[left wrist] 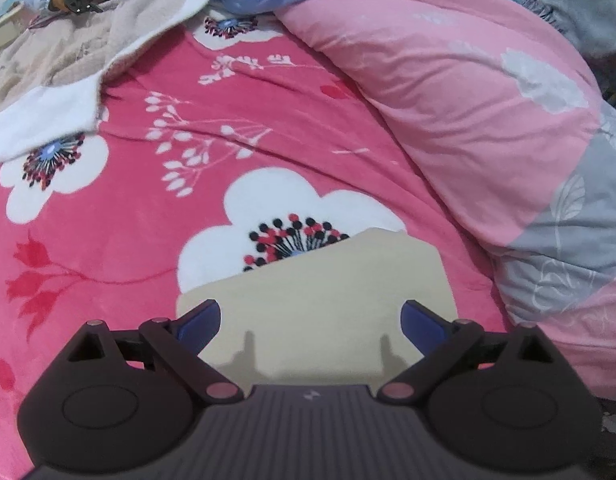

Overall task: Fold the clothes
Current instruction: 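Move both grippers back over the end of the folded hoodie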

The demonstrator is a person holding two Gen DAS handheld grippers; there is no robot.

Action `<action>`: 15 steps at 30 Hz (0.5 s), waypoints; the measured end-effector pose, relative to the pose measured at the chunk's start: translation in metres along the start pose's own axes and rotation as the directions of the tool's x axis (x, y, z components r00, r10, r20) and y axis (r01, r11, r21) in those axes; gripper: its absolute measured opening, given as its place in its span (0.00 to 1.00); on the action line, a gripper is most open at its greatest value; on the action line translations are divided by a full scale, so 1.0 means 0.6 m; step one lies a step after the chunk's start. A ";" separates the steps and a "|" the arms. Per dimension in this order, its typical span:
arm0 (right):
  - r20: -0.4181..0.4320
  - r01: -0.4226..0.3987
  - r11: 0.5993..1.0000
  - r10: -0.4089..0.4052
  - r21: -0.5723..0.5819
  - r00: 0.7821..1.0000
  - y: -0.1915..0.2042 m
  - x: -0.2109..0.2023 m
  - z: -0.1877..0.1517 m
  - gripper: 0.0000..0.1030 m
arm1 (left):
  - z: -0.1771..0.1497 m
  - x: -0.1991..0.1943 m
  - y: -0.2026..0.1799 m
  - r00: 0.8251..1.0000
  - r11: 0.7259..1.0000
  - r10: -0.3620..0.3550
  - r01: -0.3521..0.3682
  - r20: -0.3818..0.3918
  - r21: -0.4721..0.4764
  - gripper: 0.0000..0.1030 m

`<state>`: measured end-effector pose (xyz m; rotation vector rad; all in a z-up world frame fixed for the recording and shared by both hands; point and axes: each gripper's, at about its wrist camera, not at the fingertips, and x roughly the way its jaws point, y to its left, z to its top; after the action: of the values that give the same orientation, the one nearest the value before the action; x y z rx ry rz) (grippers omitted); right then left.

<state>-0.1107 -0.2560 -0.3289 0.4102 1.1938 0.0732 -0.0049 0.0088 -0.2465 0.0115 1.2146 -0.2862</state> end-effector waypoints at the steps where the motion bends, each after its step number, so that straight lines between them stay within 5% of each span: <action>1: -0.008 -0.006 1.000 0.006 -0.001 1.000 -0.005 0.003 0.001 0.52 | -0.001 0.002 -0.005 1.000 1.000 0.004 -0.004 -0.006 -0.006 0.95; 15: 0.019 0.042 0.993 -0.045 0.112 0.999 -0.038 -0.042 -0.058 0.52 | -0.027 -0.006 -0.006 0.998 0.998 -0.040 0.042 -0.049 0.051 0.94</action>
<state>-0.1555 -0.2745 -0.3254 0.4813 1.1881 -0.0357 -0.0219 0.0090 -0.2485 0.0388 1.2560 -0.3551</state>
